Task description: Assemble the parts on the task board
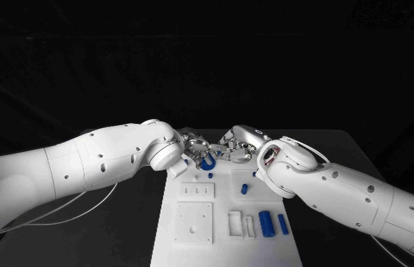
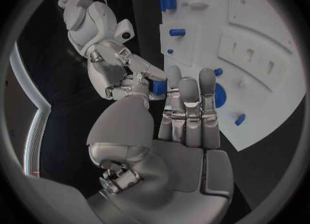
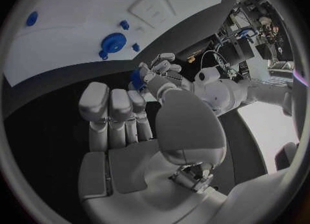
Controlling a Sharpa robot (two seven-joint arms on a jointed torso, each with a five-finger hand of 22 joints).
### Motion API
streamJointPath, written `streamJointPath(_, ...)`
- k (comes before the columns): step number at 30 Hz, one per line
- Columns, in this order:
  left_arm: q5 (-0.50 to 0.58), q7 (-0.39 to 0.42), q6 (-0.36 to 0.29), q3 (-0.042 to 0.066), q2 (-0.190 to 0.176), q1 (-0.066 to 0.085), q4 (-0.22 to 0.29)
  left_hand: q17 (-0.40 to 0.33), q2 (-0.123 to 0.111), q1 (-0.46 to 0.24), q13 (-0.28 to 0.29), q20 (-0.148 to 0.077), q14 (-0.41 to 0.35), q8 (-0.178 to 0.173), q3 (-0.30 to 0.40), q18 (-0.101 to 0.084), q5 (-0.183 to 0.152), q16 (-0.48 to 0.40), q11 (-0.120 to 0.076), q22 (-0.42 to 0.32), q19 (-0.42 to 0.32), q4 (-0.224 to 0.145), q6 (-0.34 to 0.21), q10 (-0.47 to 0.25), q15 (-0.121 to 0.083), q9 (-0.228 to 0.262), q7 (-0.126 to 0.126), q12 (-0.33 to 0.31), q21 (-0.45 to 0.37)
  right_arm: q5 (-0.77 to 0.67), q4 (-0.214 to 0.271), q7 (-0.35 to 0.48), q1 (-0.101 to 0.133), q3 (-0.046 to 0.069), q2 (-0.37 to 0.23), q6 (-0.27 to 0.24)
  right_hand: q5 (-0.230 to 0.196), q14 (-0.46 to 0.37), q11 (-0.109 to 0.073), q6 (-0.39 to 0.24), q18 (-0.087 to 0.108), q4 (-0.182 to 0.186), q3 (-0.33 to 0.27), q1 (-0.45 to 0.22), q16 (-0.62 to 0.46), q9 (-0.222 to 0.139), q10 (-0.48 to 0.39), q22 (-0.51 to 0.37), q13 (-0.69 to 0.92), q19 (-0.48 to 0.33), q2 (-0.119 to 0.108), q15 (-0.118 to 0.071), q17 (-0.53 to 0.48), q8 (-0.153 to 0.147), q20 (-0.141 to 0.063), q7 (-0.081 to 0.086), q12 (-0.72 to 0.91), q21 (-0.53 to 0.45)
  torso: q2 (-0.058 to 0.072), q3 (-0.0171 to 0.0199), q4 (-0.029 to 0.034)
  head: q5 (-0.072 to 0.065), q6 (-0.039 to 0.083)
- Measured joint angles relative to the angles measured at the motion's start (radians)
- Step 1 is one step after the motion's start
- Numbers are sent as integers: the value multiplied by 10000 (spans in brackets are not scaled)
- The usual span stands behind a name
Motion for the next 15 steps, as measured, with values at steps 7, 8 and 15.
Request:
streamJointPath(7,-138,-37,-6,-16,25,0,-16,-63,1,1,14,-1,-34,0,-10,0,67,18,0,276,68,-93,-25,0,-33,506,-26,0,-219,-18,-6,-47,2,-80,35,171,0,0,0,-9,0,0,0,0,0,-7,-1,0,0,0,0,0,0,-4,0,7,0,0,4,1,1,-26,-38)
streamJointPath(8,-154,-41,-6,-20,26,-1,-16,-69,1,1,14,-1,-34,0,-71,2,126,43,0,333,68,-154,-25,0,-33,554,-26,0,-269,-18,-14,-51,2,-84,43,193,0,0,0,-13,0,0,0,0,0,-10,-1,0,0,0,0,0,0,-5,0,9,0,0,6,3,6,-29,-46)
streamJointPath(15,-240,-74,-2,-37,26,-10,43,-84,240,116,46,-2,-35,-22,-282,2,349,68,-33,628,140,-530,-26,-36,-32,649,-25,0,-496,-18,-58,-68,13,-120,76,296,0,-1,1,-37,0,0,0,0,0,-19,-1,0,-1,0,0,0,8,-8,0,0,0,0,8,3,19,-34,-109)
